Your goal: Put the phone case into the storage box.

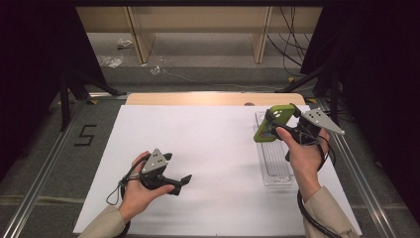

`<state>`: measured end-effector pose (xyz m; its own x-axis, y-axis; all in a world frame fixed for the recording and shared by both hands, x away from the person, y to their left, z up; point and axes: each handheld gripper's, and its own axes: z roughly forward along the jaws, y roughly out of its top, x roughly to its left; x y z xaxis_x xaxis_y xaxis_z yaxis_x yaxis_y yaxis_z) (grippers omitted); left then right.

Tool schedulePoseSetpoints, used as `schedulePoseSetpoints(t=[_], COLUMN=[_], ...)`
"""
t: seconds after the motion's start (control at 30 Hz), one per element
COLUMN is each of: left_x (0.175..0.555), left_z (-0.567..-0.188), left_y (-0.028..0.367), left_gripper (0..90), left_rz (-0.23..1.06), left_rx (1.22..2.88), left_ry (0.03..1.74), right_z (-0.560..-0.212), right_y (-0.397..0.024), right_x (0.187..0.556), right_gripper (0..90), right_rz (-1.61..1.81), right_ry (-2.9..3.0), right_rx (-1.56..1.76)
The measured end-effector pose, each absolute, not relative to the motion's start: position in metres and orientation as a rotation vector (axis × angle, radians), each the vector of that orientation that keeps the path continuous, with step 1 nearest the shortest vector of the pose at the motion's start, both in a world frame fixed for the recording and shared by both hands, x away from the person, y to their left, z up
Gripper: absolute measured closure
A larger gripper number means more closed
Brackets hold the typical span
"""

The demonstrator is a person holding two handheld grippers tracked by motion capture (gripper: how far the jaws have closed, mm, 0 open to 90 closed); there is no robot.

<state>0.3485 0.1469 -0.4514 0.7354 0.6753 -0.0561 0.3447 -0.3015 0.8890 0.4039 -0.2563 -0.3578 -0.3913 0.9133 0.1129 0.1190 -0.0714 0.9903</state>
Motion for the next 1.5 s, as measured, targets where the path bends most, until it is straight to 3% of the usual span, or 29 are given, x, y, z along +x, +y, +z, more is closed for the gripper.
schedulePoseSetpoints(t=[1.5], left_x=[0.349], left_z=[-0.451], left_y=[0.148], left_gripper=[0.0], left_rz=[0.402], left_rx=[1.904], left_ry=[0.788], right_z=[-0.36], right_y=[-0.272], right_x=[0.408], right_gripper=[16.8], right_rz=[1.473], right_ry=[1.503], right_rx=[1.162])
